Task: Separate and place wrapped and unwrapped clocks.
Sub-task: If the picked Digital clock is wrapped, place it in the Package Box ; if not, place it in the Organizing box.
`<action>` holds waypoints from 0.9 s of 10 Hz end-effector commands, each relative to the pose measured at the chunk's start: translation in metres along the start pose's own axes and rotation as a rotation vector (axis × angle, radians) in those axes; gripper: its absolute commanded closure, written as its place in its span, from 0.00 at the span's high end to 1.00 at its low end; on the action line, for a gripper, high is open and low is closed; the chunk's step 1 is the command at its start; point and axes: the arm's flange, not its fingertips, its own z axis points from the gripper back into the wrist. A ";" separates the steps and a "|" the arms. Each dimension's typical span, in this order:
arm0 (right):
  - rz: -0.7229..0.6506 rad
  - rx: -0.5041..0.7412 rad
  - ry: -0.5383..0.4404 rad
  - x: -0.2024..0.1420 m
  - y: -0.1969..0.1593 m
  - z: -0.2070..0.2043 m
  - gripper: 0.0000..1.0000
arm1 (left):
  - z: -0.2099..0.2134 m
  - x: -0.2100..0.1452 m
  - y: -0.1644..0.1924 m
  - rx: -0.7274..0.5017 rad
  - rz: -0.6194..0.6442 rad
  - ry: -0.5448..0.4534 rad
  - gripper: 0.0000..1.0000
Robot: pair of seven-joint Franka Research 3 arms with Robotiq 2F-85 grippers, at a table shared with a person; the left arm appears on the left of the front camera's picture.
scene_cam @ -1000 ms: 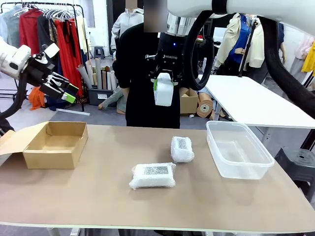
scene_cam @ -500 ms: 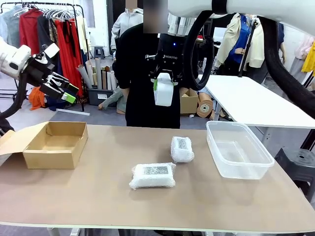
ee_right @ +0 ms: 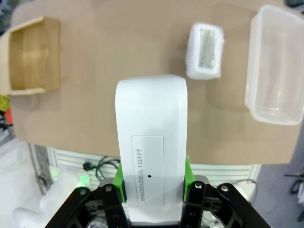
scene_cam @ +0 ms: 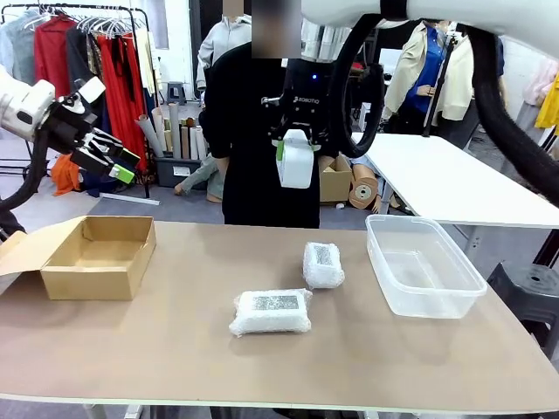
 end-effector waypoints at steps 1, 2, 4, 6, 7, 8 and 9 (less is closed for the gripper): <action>0.008 0.029 0.079 -0.010 -0.038 0.027 0.00 | 0.000 0.001 -0.001 0.000 0.000 -0.001 1.00; -0.006 0.019 0.092 -0.012 -0.057 0.034 0.00 | 0.000 0.001 -0.001 0.000 0.000 -0.001 1.00; -0.009 0.047 0.128 -0.015 -0.109 0.032 0.00 | 0.000 0.001 -0.001 0.000 0.000 -0.001 1.00; -0.002 0.034 0.109 -0.026 -0.168 0.017 0.00 | 0.000 0.001 -0.001 0.000 0.000 -0.001 1.00; -0.023 0.031 0.103 -0.030 -0.192 0.010 0.00 | 0.000 0.001 -0.001 0.000 0.000 -0.001 1.00; -0.001 0.010 0.111 -0.036 -0.213 -0.003 0.00 | 0.000 0.001 -0.001 0.000 0.000 -0.001 1.00; 0.048 -0.040 0.099 -0.035 -0.237 -0.019 0.00 | 0.000 0.001 -0.001 0.000 0.000 -0.001 1.00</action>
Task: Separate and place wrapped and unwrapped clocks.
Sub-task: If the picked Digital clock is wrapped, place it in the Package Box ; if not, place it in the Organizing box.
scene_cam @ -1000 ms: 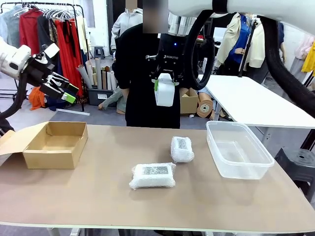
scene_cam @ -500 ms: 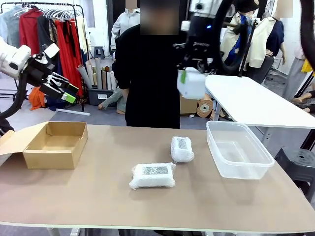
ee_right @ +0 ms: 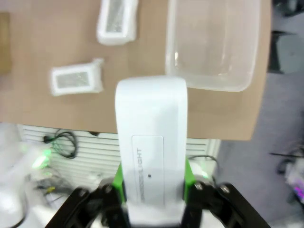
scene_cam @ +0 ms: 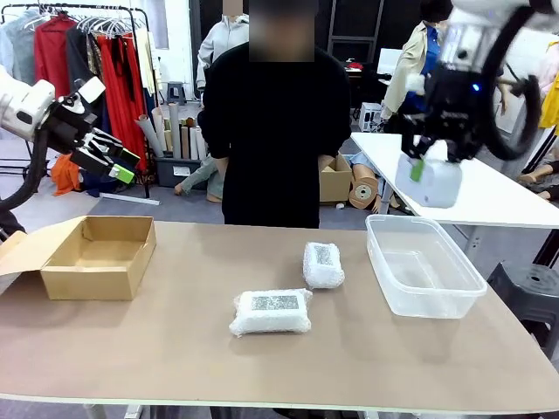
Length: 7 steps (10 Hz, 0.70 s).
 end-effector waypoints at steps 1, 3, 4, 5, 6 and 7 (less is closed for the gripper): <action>0.037 -0.046 -0.106 -0.002 -0.025 -0.033 0.00 | 0.000 0.001 -0.001 0.000 0.000 -0.001 1.00; 0.027 -0.100 -0.239 0.010 -0.041 -0.050 0.00 | 0.000 0.001 -0.001 0.000 0.000 -0.001 1.00; 0.011 -0.121 -0.208 0.019 -0.051 -0.057 0.00 | 0.000 0.001 -0.001 0.000 0.000 -0.001 1.00; -0.061 -0.104 -0.242 0.030 -0.061 -0.063 0.00 | 0.000 0.001 -0.001 0.000 0.000 -0.001 1.00; -0.087 -0.082 -0.251 0.033 -0.061 -0.064 0.00 | 0.000 0.001 -0.001 0.000 0.000 -0.001 1.00; -0.106 -0.024 -0.197 0.032 -0.057 -0.057 0.00 | 0.000 0.001 -0.001 0.000 0.000 -0.001 1.00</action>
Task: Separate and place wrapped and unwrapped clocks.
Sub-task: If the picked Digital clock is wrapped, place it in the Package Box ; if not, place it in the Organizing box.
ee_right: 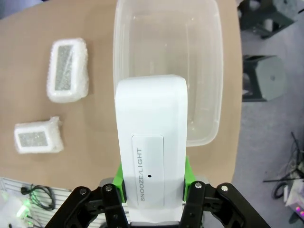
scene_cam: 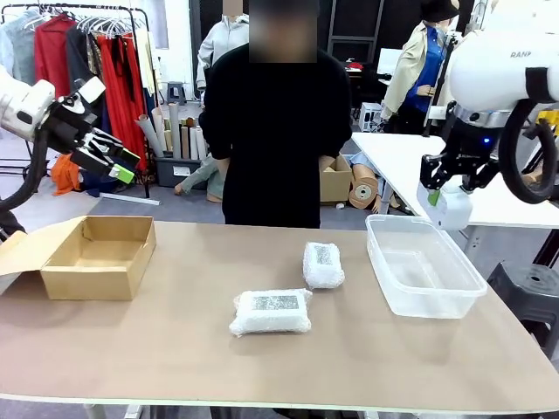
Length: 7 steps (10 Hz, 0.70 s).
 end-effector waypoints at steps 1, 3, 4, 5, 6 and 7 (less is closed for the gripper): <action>0.033 -0.018 -0.008 -0.002 0.003 0.003 0.00 | 0.000 0.001 -0.001 0.000 0.000 -0.001 1.00; 0.033 -0.018 -0.008 -0.002 0.003 0.003 0.00 | 0.000 0.001 -0.001 0.000 0.000 -0.001 1.00; 0.033 -0.018 -0.008 -0.002 0.003 0.003 0.00 | 0.000 0.001 -0.001 0.000 0.000 -0.001 1.00; 0.033 -0.018 -0.008 -0.002 0.003 0.003 0.00 | 0.000 0.001 -0.001 0.000 0.000 -0.001 1.00; 0.033 -0.018 -0.008 -0.002 0.003 0.003 0.00 | 0.000 0.001 -0.001 0.000 0.000 -0.001 1.00; 0.016 -0.006 0.002 -0.001 0.005 -0.001 0.00 | 0.000 0.001 -0.001 0.000 0.000 -0.001 1.00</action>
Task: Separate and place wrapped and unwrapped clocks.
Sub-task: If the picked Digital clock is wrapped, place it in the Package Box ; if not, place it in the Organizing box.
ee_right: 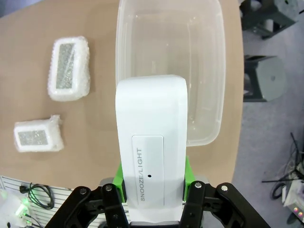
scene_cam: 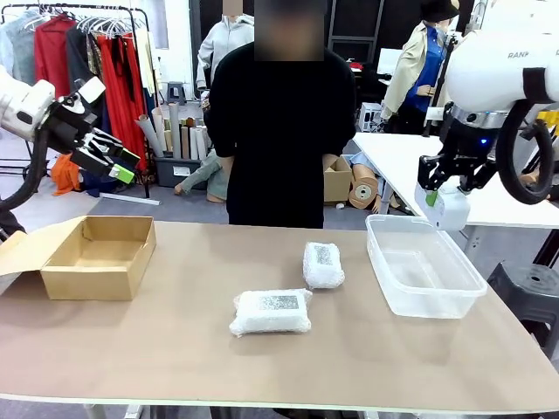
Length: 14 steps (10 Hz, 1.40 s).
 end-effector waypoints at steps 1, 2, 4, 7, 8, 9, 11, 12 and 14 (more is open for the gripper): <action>0.043 0.026 0.038 0.006 -0.007 -0.013 0.00 | 0.000 0.001 -0.001 0.000 0.000 -0.001 1.00; 0.039 0.062 0.014 0.013 -0.013 -0.026 0.00 | 0.000 0.001 -0.001 0.000 0.000 -0.001 1.00; 0.031 0.105 0.007 0.024 -0.028 -0.048 0.00 | 0.000 0.001 -0.001 0.000 0.000 -0.001 1.00; -0.005 0.155 -0.007 0.054 -0.059 -0.106 0.00 | 0.000 0.001 -0.001 0.000 0.000 -0.001 1.00; -0.005 0.156 0.006 0.063 -0.065 -0.121 0.00 | 0.000 0.001 -0.001 0.000 0.000 -0.001 1.00; -0.009 0.149 0.000 0.072 -0.067 -0.133 0.00 | 0.000 0.001 -0.001 0.000 0.000 -0.001 1.00; -0.007 0.168 0.006 0.092 -0.068 -0.147 0.00 | 0.000 0.001 -0.001 0.000 0.000 -0.001 1.00; -0.010 0.158 0.019 0.101 -0.069 -0.158 0.00 | 0.000 0.001 -0.001 0.000 0.000 -0.001 1.00; -0.017 0.153 0.037 0.117 -0.071 -0.176 0.00 | 0.000 0.001 -0.001 0.000 0.000 -0.001 1.00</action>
